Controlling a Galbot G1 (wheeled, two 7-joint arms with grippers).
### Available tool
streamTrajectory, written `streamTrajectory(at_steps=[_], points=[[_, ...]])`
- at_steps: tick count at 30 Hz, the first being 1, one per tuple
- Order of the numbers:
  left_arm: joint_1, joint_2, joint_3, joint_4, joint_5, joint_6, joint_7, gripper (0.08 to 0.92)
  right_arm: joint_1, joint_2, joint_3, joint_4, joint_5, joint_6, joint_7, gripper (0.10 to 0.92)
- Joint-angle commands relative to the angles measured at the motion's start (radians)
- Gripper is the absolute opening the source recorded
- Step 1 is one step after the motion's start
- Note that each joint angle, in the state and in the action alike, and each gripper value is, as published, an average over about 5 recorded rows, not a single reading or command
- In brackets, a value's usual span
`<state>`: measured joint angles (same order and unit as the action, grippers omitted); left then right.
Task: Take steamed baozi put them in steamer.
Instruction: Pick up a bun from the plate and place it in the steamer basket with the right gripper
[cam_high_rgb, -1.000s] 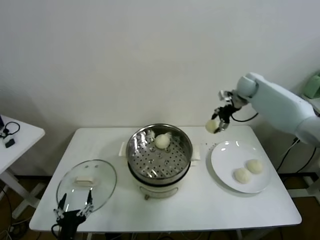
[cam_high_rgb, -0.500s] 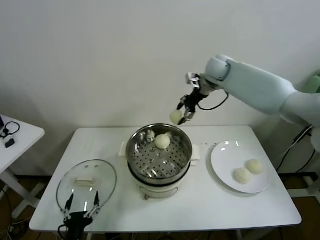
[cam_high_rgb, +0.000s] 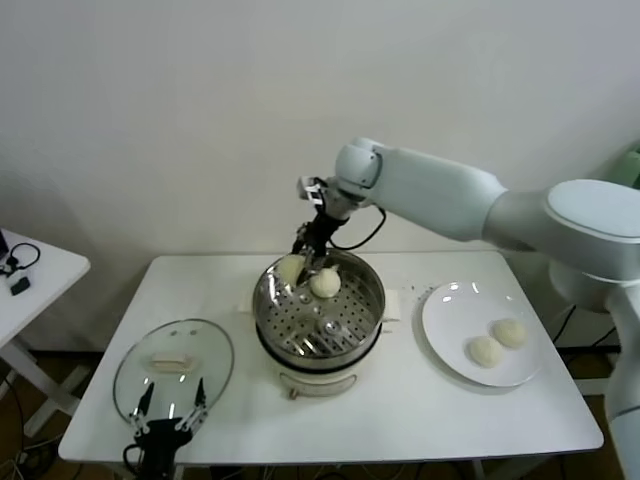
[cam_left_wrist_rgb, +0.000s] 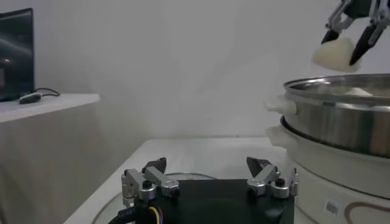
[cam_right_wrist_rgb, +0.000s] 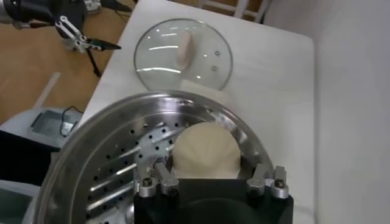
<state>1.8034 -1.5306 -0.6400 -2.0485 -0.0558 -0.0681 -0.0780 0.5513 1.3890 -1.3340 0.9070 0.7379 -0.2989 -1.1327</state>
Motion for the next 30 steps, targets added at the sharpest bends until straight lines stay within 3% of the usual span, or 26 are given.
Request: streamTrajectory(at_steps=[1,30], points=[[0.013,0.004,-0.01,0.012,-0.016,-0.007,-0.002,0.823,-0.073,0.081,-0.022,-0.071,-0.064,0.011,-0.01,0.721],[-0.01,-0.006,-0.008,0.028,-0.016,0.001,-0.011,0.823,-0.099,0.102,-0.028,-0.099,-0.118,0.042,-0.035,0.721]])
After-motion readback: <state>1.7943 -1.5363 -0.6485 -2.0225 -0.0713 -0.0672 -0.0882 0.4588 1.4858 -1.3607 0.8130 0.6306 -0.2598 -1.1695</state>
